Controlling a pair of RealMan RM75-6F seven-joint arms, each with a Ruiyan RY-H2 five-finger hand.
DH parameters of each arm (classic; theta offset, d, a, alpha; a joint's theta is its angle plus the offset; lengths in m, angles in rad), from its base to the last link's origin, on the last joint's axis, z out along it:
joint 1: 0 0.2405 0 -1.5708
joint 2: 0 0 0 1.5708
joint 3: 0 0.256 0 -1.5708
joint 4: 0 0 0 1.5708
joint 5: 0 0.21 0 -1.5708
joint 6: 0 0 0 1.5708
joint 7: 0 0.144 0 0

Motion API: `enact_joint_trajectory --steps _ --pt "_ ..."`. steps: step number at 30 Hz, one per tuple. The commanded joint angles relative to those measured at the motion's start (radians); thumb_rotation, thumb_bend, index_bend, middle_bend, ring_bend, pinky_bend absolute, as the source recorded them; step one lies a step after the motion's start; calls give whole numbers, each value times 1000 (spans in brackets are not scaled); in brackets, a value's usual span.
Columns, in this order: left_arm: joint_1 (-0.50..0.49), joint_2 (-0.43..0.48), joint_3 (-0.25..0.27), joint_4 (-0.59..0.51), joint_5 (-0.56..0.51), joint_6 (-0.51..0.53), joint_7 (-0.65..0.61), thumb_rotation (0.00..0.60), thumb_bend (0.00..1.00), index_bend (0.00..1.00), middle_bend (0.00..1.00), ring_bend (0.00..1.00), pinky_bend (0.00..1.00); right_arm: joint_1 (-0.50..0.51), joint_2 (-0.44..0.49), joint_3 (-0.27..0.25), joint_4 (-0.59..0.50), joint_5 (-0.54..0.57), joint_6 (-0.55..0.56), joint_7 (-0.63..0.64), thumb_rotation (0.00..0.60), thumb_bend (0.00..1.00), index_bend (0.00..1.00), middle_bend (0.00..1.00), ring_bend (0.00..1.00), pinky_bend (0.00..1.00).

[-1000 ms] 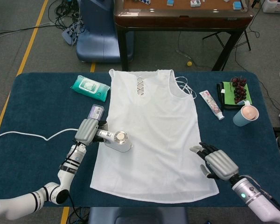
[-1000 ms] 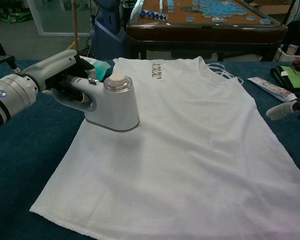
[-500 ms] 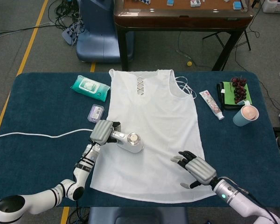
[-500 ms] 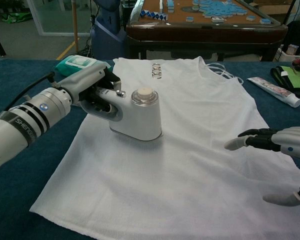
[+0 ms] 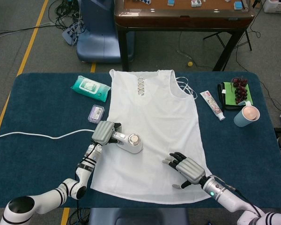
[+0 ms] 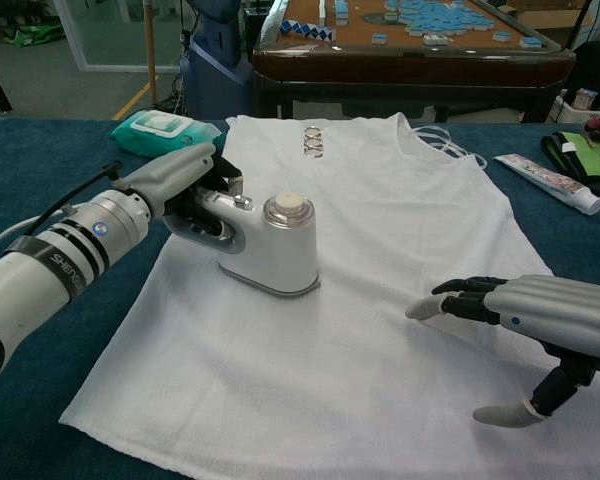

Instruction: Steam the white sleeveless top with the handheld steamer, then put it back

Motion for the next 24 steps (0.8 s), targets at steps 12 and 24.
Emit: enact_joint_trajectory --steps 12,24 --pt "45 46 35 -12 16 10 -29 600 246 874 784 683 618 -13 -28 -34 34 23 28 -1 460 240 39 140 0 15" --pt "31 27 26 -56 24 21 10 600 246 874 783 682 618 -24 -35 -57 48 24 56 3 460 240 39 132 0 15"
